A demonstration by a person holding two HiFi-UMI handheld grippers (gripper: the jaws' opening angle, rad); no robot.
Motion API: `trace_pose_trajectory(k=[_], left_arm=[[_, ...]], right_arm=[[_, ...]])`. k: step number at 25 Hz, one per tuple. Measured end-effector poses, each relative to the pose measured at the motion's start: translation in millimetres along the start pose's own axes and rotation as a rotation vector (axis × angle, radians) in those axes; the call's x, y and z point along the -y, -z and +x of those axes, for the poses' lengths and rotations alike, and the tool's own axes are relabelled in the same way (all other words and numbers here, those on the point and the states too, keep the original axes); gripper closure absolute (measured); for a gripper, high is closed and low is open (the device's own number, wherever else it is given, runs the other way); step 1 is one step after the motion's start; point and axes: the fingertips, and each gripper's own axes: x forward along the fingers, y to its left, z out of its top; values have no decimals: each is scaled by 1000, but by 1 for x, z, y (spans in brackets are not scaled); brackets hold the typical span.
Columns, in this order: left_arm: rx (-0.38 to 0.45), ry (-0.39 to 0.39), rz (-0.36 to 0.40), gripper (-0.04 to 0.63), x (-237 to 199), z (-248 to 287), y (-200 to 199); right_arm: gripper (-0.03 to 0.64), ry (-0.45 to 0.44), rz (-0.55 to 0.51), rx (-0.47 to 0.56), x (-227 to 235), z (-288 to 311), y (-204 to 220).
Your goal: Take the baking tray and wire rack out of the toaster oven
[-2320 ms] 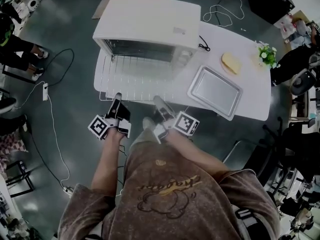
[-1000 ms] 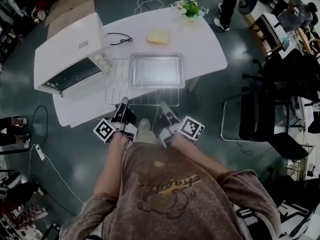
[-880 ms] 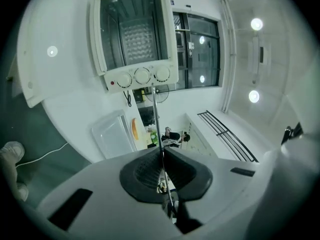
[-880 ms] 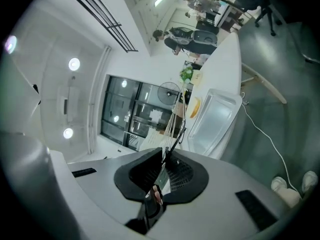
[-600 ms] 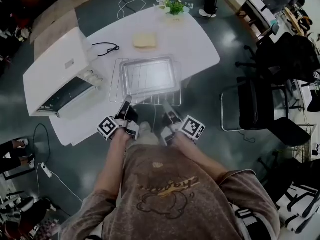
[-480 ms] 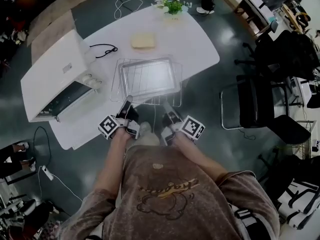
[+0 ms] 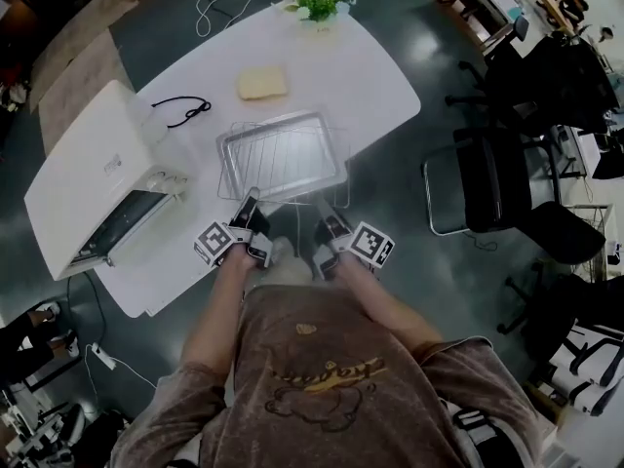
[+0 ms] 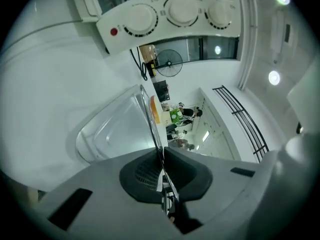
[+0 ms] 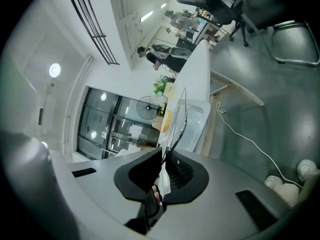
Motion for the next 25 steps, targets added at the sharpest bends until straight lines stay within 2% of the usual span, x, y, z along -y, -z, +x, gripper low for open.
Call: trace_pose_trajectory(k=[9, 12, 17, 25], left_arm=[[-60, -48, -26, 582, -9, 13, 8], [-99, -65, -49, 486, -13, 9, 18], [-134, -88, -74, 471, -17, -8, 31], [-100, -93, -84, 469, -15, -38, 36]], right_arm=[[603, 24, 38, 38, 15, 3, -9], [604, 33, 52, 46, 21, 3, -11], [605, 47, 83, 63, 31, 5, -12], [604, 79, 35, 19, 47, 10, -10]])
